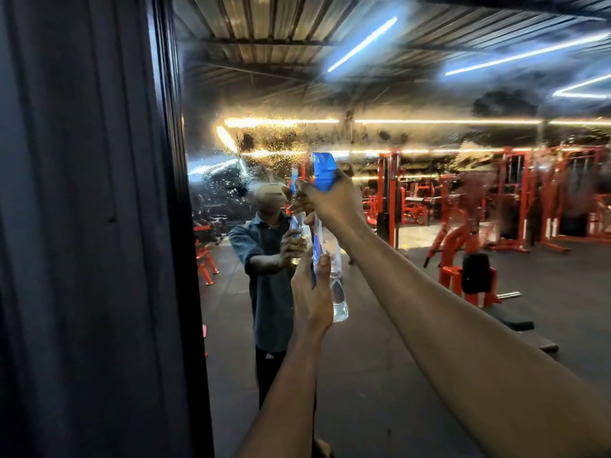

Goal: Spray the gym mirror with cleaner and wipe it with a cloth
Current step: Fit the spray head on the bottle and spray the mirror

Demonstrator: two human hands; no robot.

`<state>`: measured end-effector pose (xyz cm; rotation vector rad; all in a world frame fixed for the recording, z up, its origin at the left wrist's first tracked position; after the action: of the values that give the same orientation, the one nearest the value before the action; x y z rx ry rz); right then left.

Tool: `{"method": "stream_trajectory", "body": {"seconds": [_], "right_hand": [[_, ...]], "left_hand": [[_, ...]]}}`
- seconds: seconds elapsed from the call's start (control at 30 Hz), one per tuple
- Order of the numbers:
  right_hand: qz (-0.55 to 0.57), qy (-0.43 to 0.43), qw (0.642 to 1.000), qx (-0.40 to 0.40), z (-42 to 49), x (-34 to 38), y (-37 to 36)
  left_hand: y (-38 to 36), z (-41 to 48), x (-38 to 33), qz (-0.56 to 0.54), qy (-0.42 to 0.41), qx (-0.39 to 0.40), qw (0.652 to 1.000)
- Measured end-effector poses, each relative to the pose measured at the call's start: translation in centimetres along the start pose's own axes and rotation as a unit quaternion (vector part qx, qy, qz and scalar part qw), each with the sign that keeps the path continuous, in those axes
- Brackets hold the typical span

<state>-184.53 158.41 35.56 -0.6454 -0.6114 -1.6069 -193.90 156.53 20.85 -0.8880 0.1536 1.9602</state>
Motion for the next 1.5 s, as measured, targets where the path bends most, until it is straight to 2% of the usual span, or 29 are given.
{"method": "stream_trajectory", "body": {"seconds": [0.23,0.57,0.7,0.83,1.0,1.23,1.43,1.5], "right_hand": [[-0.039,0.003,0.998,-0.042,0.4,-0.1,2.0],[-0.001,-0.012,0.999,-0.041,0.8,-0.2,6.4],[-0.038,-0.017,0.997,-0.062,1.3,-1.0,9.0],[-0.045,-0.013,0.998,-0.048,1.7,-1.8,11.2],[-0.017,-0.002,0.999,-0.046,2.3,-2.5,13.1],[-0.049,0.001,0.999,-0.022,3.0,-3.5,14.3],[-0.019,-0.005,1.0,0.001,4.2,-4.6,13.8],[-0.01,-0.015,1.0,-0.017,5.0,-5.1,14.7]], "left_hand": [[-1.0,-0.1,-0.6,0.003,-0.021,0.023,0.999],[-5.5,-1.3,-1.0,-0.041,0.012,0.055,0.998],[-7.6,-2.5,-1.3,-0.049,0.015,0.059,0.997],[-10.0,-4.1,-1.9,-0.043,0.018,0.065,0.997],[-11.9,-5.4,-2.1,-0.047,0.02,0.042,0.998],[-13.5,-6.6,-1.3,-0.033,0.036,0.014,0.999],[-14.2,-5.5,-0.8,-0.033,0.024,0.004,0.999],[-15.3,-5.0,-0.8,-0.043,0.02,0.016,0.999]]}}
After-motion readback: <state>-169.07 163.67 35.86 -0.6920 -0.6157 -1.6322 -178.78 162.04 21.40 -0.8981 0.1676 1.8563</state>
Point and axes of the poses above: each hand's wrist, its own z-axis towards the middle knuckle, its own y-axis out of the back of the hand, x = y × z, the point moved 10 cm from there along z, towards the middle knuckle, and after that the axes turned 8 degrees about -x, right-handed, at the moved point
